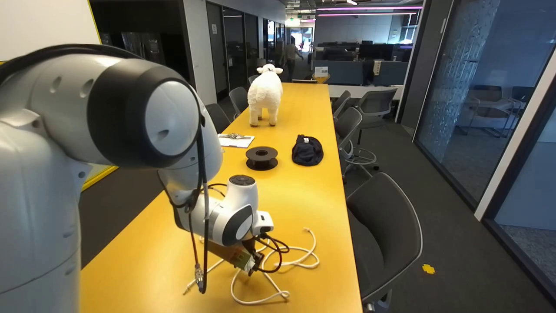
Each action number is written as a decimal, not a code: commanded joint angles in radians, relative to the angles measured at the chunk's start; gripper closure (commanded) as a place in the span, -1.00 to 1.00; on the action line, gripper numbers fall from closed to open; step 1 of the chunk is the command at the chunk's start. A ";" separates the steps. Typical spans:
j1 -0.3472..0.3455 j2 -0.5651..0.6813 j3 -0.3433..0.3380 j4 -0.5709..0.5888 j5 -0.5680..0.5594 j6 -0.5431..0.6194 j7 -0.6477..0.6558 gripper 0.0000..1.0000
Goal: Separate the two white ropes
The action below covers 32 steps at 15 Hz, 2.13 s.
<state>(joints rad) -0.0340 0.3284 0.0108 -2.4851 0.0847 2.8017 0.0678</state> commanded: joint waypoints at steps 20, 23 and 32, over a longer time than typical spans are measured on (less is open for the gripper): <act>0.013 0.082 -0.187 0.319 -0.270 -0.136 0.177 -1.00; -0.084 0.147 -0.127 0.400 -0.185 -0.193 -0.034 -1.00; -0.151 0.294 -0.115 0.568 -0.148 -0.264 -0.137 -1.00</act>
<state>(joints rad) -0.1719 0.5715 -0.1233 -1.9822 -0.1006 2.5534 -0.0537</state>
